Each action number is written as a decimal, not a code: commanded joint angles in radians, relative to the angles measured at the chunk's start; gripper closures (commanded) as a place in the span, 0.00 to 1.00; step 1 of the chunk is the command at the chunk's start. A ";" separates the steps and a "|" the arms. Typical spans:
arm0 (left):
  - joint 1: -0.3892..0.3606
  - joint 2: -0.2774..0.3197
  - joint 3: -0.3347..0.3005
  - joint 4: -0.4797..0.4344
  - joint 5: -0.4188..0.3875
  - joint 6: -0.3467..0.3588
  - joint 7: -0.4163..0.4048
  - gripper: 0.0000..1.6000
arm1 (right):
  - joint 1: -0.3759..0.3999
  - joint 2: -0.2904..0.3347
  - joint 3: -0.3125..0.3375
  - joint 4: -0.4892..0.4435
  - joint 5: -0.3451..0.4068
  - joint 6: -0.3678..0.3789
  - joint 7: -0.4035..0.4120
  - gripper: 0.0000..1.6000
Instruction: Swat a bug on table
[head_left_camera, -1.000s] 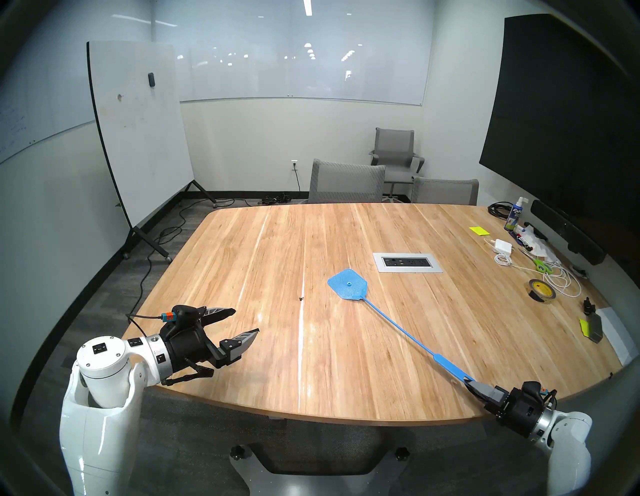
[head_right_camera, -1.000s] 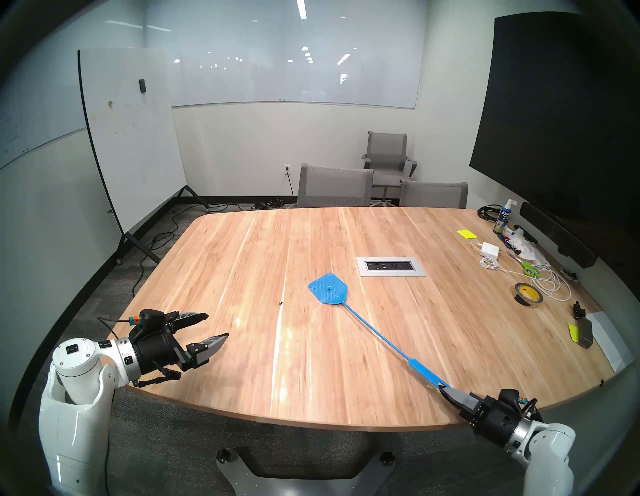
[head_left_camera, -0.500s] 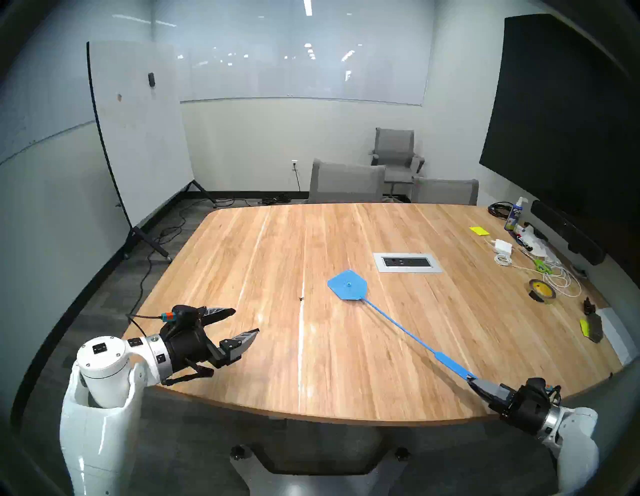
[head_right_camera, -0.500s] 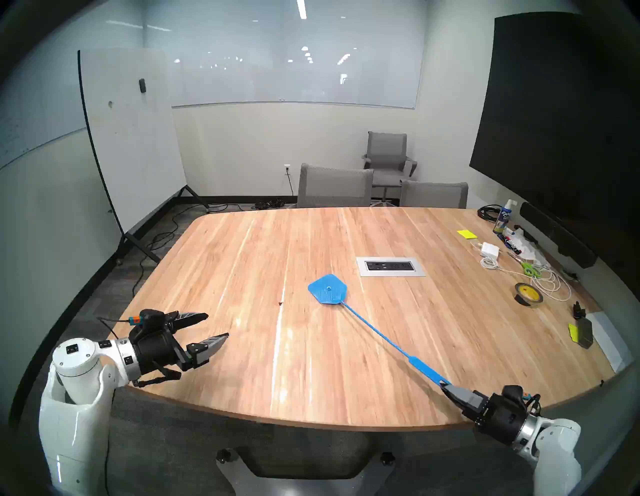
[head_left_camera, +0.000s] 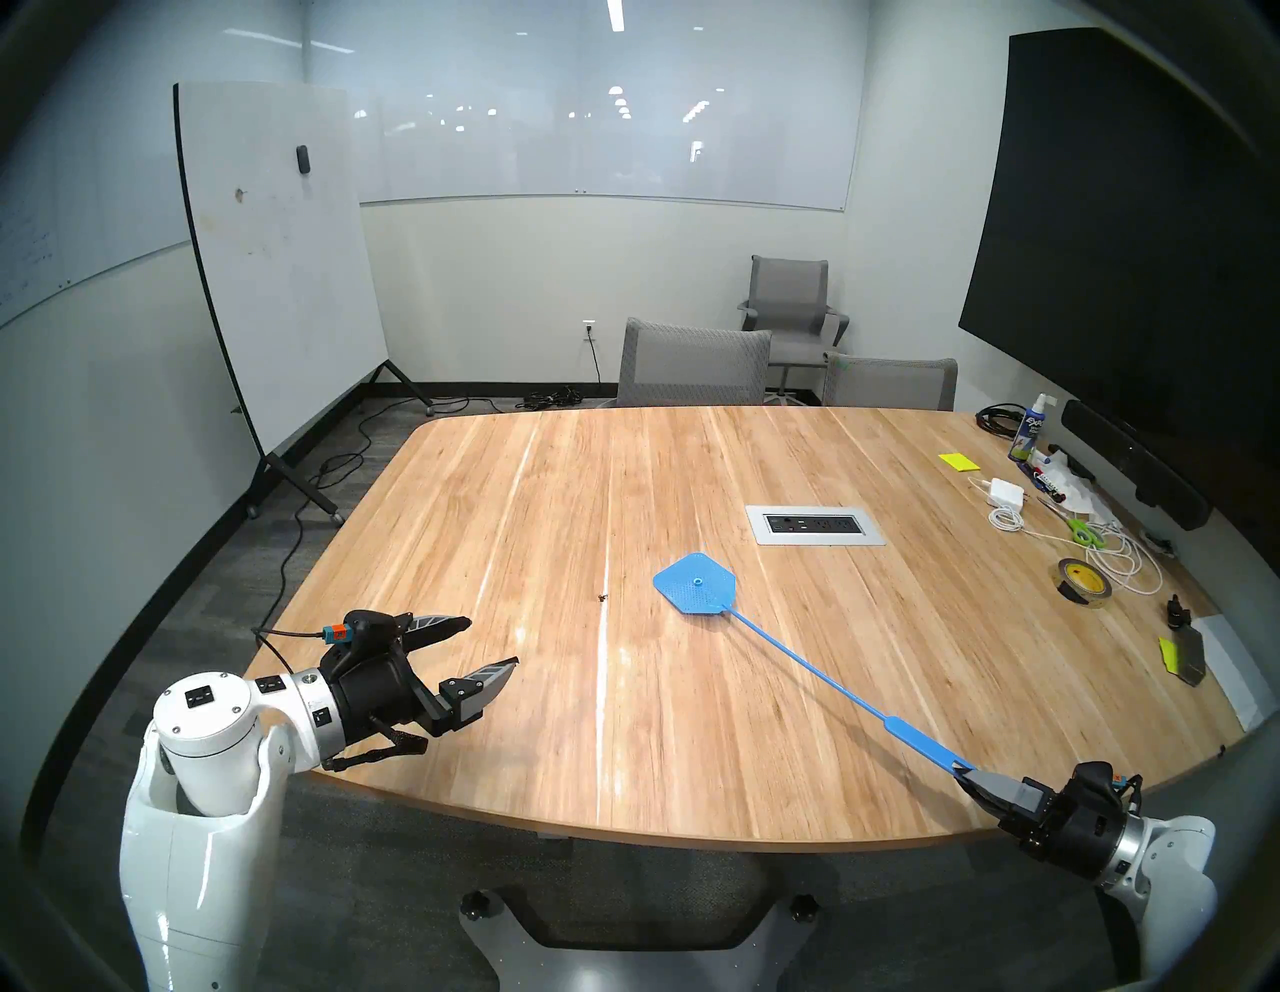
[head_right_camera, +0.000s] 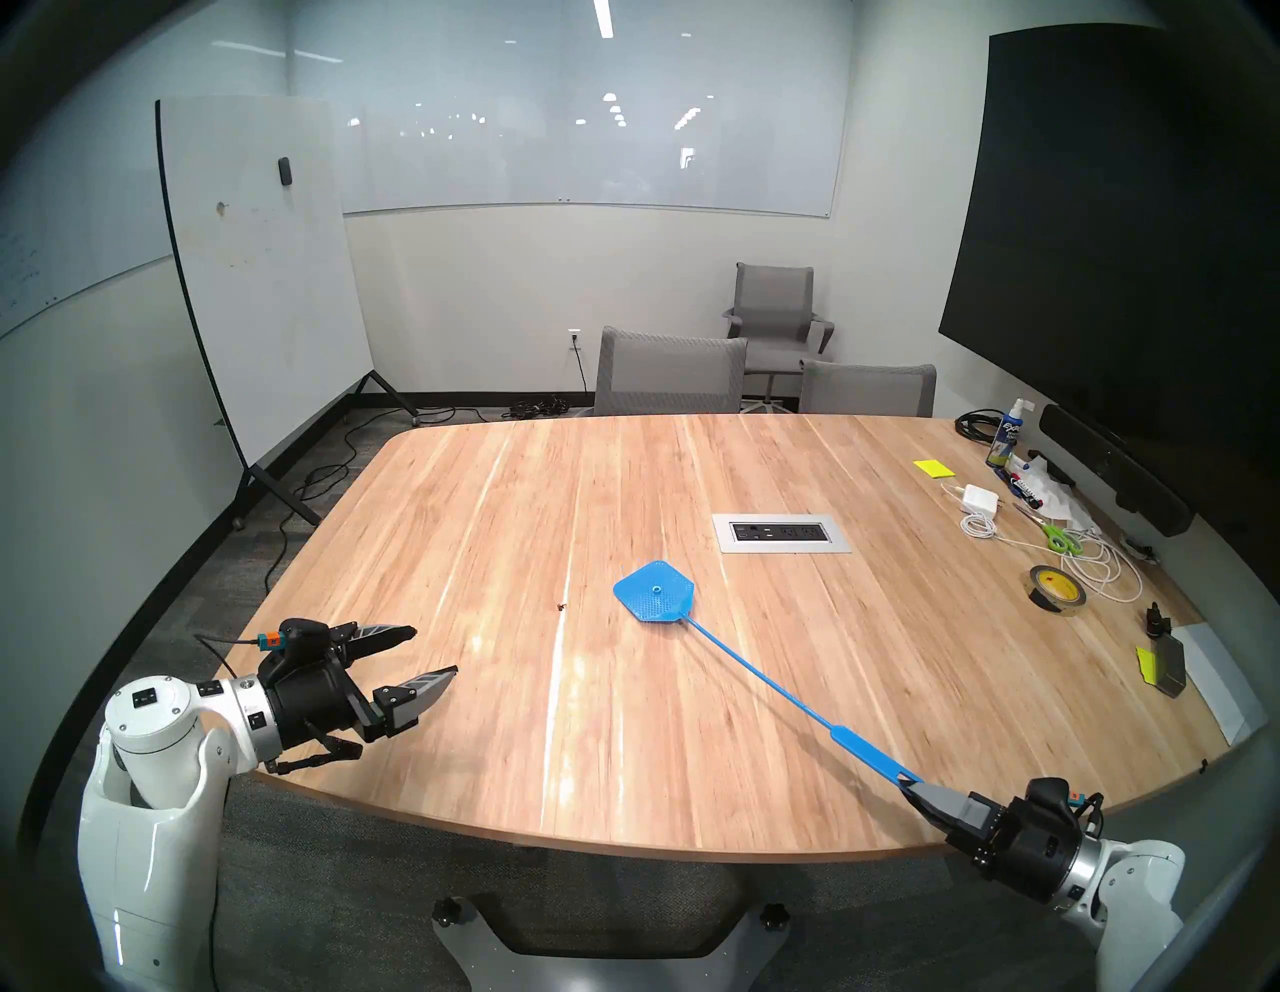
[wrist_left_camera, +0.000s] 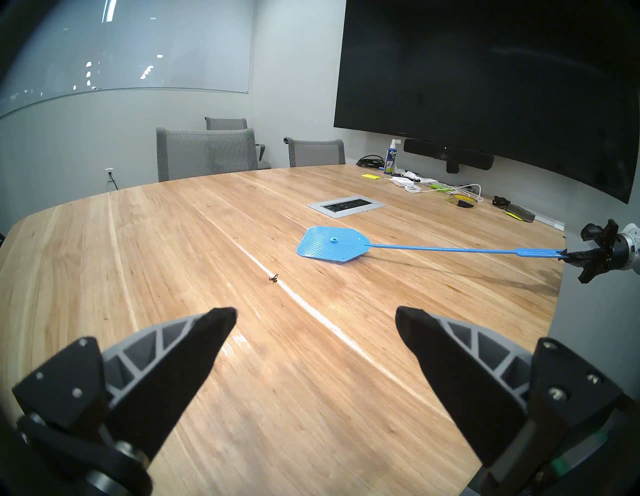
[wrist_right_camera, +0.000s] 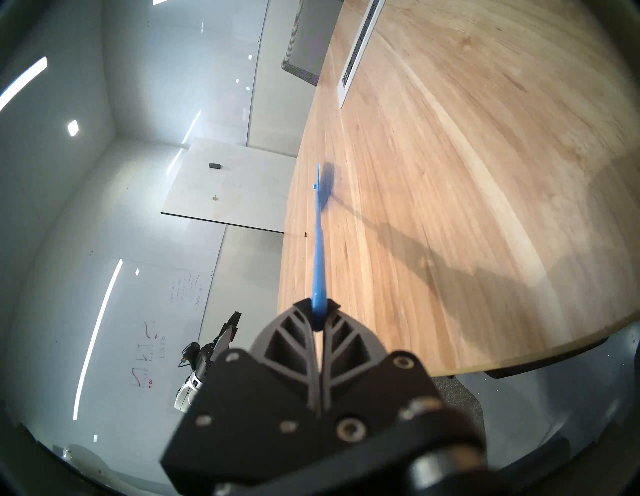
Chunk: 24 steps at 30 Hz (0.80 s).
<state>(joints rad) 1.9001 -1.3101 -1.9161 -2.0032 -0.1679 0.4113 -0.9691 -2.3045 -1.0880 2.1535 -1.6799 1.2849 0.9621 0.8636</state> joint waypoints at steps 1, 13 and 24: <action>-0.001 0.001 0.001 -0.015 -0.001 0.001 -0.002 0.00 | -0.066 0.025 0.018 -0.049 0.052 -0.002 0.106 1.00; -0.001 0.000 0.000 -0.016 0.001 0.002 -0.003 0.00 | -0.111 0.008 0.011 -0.092 0.031 -0.018 0.089 1.00; -0.002 -0.001 -0.001 -0.016 0.002 0.002 -0.004 0.00 | -0.152 -0.020 0.015 -0.141 0.020 -0.055 0.091 1.00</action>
<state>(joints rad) 1.8994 -1.3127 -1.9172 -2.0036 -0.1648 0.4116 -0.9717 -2.4189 -1.0876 2.1656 -1.7733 1.3077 0.9345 0.8863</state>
